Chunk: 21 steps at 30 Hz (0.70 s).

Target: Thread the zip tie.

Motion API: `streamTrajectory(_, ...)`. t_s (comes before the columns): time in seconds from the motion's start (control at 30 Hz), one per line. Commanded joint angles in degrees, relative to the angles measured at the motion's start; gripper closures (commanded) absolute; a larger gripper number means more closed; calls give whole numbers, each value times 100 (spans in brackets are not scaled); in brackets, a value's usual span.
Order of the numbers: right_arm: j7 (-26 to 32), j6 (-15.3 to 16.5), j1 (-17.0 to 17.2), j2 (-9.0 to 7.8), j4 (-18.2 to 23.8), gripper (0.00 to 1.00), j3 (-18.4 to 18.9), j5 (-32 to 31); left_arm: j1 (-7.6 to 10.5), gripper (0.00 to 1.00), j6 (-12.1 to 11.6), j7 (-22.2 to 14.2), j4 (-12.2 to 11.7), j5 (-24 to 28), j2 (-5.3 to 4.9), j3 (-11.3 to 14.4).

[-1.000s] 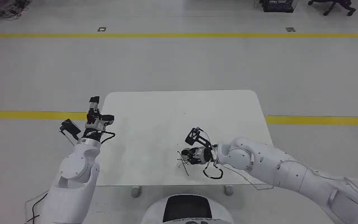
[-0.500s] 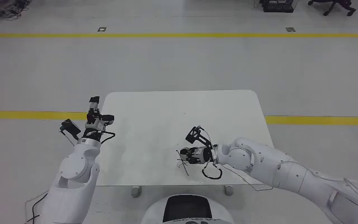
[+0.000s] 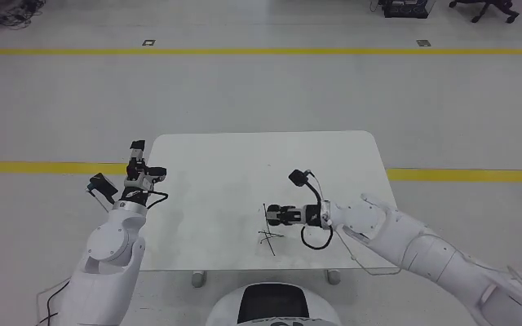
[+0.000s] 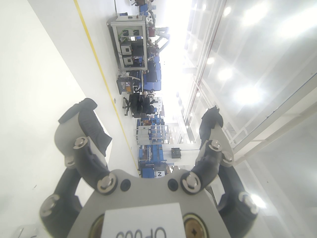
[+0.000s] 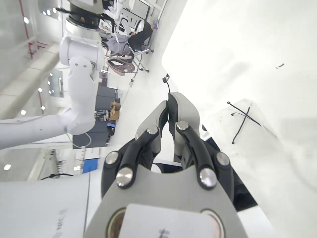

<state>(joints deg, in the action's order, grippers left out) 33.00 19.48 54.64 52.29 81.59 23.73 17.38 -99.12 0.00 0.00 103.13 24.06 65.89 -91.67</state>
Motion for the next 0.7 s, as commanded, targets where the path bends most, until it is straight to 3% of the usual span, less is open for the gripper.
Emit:
streamTrajectory(0.0,235,0,98,37,-104,100,181,252,0,0,0,0,0,0,0,0)
streamTrajectory(0.07,388,0,165,71,-159,100,314,401,0,0,0,0,0,0,0,0)
streamTrajectory(0.67,388,0,165,71,-159,100,314,401,0,0,0,0,0,0,0,0)
